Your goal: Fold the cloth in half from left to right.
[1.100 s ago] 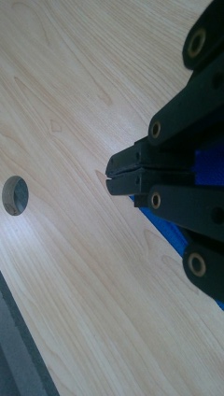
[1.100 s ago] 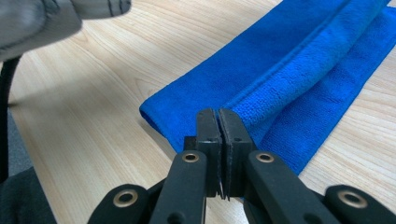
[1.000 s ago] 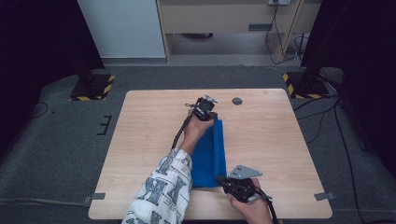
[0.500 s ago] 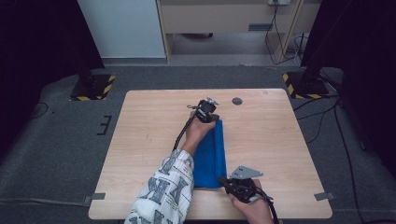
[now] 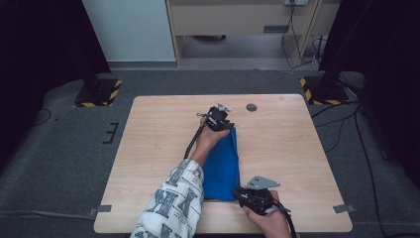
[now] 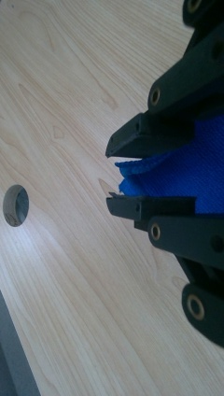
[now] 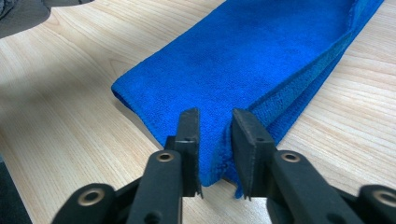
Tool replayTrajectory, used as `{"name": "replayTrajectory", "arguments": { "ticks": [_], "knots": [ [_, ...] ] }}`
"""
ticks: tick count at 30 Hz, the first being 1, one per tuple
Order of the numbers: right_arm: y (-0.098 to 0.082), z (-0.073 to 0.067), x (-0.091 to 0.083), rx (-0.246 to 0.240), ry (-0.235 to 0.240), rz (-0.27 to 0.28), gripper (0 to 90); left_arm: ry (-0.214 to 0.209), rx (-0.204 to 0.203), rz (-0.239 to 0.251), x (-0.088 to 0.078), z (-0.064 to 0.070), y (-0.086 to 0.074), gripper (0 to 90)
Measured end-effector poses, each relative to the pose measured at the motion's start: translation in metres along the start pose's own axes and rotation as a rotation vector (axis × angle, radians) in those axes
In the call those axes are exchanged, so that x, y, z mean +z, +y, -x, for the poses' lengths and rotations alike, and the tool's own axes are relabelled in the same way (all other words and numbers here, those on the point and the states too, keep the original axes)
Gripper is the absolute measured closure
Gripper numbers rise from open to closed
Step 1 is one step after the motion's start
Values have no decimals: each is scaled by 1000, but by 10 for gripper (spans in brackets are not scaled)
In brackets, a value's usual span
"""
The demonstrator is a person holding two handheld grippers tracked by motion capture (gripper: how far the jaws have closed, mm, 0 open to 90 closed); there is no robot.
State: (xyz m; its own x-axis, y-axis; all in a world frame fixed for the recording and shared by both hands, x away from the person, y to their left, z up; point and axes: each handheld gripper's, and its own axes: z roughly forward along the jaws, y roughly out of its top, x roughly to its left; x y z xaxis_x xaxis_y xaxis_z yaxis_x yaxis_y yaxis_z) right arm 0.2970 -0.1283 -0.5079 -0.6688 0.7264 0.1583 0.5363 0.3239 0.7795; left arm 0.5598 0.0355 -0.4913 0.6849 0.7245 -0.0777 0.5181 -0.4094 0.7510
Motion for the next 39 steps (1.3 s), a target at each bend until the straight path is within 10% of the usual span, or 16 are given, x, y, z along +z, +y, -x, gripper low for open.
{"name": "replayTrajectory", "arguments": {
  "ticks": [11,39],
  "knots": [
    [1,5,0,24,-21,-14,515,-21,-37,42,-3,-1,1,408],
    [23,28,-1,23,-81,-18,104,-52,76,29,-56,22,3,121]
  ]
}}
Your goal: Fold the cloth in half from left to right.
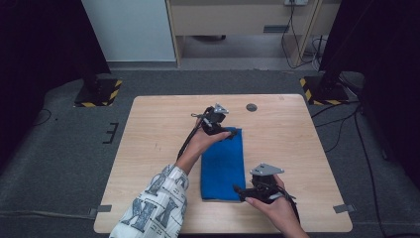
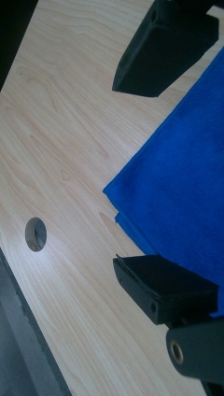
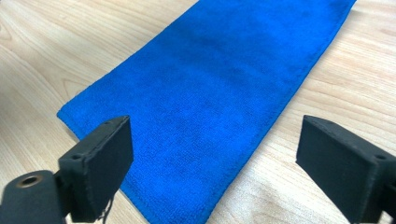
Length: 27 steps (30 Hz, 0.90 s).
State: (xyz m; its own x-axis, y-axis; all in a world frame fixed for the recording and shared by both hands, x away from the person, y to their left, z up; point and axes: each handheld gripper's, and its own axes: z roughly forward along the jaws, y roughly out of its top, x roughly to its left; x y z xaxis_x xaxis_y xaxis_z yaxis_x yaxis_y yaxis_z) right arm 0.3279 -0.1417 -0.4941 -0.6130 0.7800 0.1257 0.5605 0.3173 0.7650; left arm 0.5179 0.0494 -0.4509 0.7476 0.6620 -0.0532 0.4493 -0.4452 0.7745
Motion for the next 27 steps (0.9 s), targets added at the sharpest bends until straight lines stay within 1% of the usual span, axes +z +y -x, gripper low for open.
{"name": "replayTrajectory", "arguments": {
  "ticks": [2,4,6,7,9,13,14,17,19,21,22,23,27],
  "knots": [
    [1,2,2,-19,7,-10,94,4,3,-7,-6,2,-4,115],
    [1,3,4,-27,13,-23,86,10,2,-11,-11,2,-9,109],
    [0,6,6,-36,12,-23,95,19,3,-17,-17,1,-13,101],
    [0,7,8,-36,14,-23,93,30,-2,-15,-21,-1,-16,100],
    [0,9,10,-39,25,-28,89,33,-14,-10,-26,-4,-20,99],
    [2,11,12,-54,44,-27,73,43,-25,-20,-35,-11,-26,92],
    [3,13,12,-57,46,-27,73,44,-22,-22,-36,-11,-28,91],
    [4,17,12,-47,40,-21,79,36,-25,-10,-43,-14,-33,91],
    [4,20,12,-50,35,-22,81,34,-33,3,-47,-15,-37,90],
    [4,24,12,-43,24,-21,84,36,-27,-9,-50,-17,-41,90],
    [5,25,12,-32,20,-24,89,37,-25,-10,-52,-18,-42,87],
    [5,27,12,-39,17,-27,92,36,-22,-9,-54,-19,-45,87],
    [10,35,11,-28,-3,-26,104,55,-35,-14,-61,-25,-50,86]
  ]
}}
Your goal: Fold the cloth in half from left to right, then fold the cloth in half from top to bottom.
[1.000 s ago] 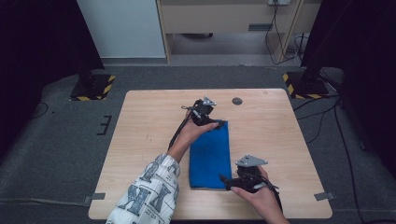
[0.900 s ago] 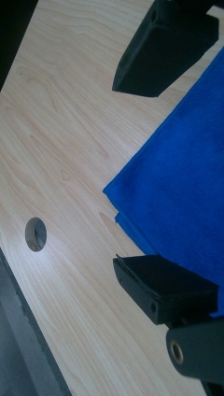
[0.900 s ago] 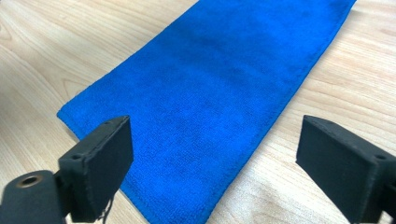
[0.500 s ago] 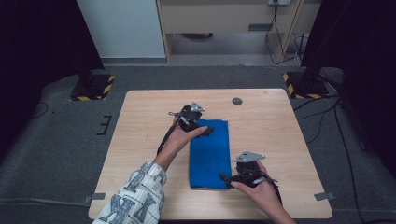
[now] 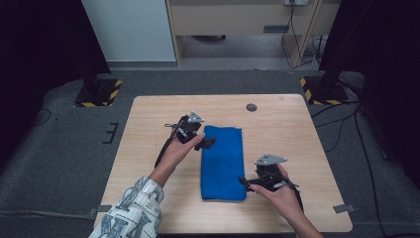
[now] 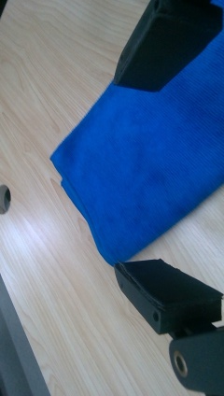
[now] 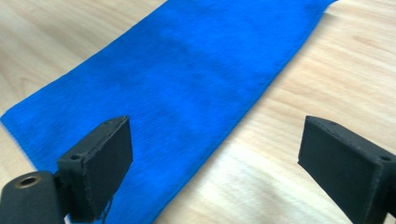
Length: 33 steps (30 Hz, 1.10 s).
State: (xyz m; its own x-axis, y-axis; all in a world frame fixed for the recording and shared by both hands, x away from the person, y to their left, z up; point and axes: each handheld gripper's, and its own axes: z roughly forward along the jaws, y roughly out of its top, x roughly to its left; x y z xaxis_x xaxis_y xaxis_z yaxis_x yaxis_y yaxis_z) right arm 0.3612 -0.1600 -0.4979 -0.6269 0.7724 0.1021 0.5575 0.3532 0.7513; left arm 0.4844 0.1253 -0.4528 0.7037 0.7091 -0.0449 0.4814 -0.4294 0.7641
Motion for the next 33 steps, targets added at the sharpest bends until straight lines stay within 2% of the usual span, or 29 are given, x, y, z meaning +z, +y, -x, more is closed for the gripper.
{"name": "replayTrajectory", "arguments": {
  "ticks": [6,9,13,15,17,18,22,26,31,33],
  "knots": [
    [15,14,4,7,-40,0,139,32,-12,8,-11,-9,-6,89],
    [31,24,7,-12,-55,0,186,48,-18,12,-12,-13,-7,100],
    [52,38,17,-29,-57,2,239,53,-21,5,-9,-18,-6,129],
    [62,45,24,-24,-58,2,262,49,-26,6,-5,-21,-5,131],
    [72,52,30,0,-55,2,297,51,-30,5,-1,-22,-5,137],
    [76,55,32,-13,-63,-1,303,52,-29,4,0,-23,-5,141],
    [91,62,40,-40,-92,-21,309,51,-13,3,0,-21,-3,147],
    [100,66,47,-34,-106,-28,309,52,-17,8,-5,-21,1,147],
    [111,69,55,-32,-111,-41,355,62,-26,11,-9,-26,5,148],
    [115,69,60,-56,-126,-57,376,68,-34,8,-9,-29,6,151]
  ]
}}
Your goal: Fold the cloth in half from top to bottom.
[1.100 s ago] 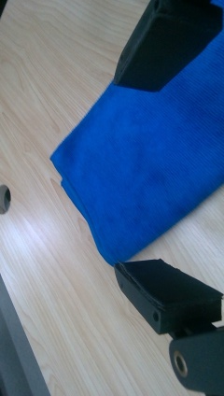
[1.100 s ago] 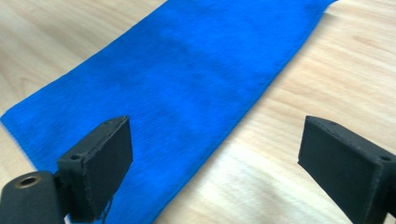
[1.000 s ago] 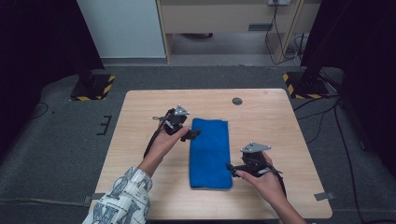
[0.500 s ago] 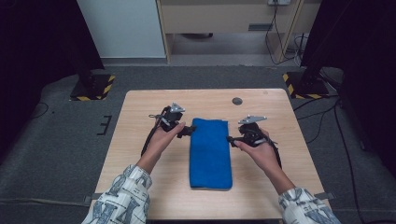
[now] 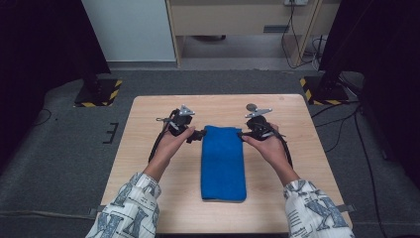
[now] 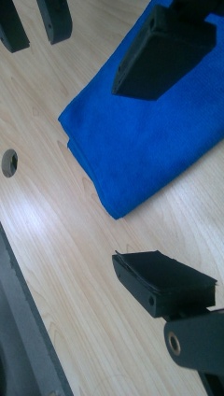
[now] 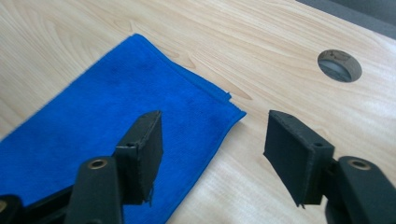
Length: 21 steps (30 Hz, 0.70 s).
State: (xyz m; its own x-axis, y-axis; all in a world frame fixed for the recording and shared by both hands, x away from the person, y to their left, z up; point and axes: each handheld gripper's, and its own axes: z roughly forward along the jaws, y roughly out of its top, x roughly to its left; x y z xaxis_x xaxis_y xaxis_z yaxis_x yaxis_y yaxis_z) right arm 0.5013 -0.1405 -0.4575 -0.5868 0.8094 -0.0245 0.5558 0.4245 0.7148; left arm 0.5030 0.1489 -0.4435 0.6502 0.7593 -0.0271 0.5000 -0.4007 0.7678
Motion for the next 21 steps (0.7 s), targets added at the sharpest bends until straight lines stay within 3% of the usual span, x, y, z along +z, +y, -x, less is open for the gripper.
{"name": "replayTrajectory", "arguments": {
  "ticks": [4,7,11,13,21],
  "knots": [
    [7,2,12,-14,-19,-18,419,12,-17,-5,1,-6,0,156],
    [11,6,19,-10,-14,-23,457,-5,-27,-11,0,-10,0,169],
    [14,12,28,-10,-7,-26,519,2,-6,-25,3,-13,-1,206],
    [15,15,32,1,-5,-19,546,4,-17,-13,6,-14,-1,217],
    [27,17,45,-44,7,-34,644,8,-18,-45,21,-17,-6,218]
  ]
}}
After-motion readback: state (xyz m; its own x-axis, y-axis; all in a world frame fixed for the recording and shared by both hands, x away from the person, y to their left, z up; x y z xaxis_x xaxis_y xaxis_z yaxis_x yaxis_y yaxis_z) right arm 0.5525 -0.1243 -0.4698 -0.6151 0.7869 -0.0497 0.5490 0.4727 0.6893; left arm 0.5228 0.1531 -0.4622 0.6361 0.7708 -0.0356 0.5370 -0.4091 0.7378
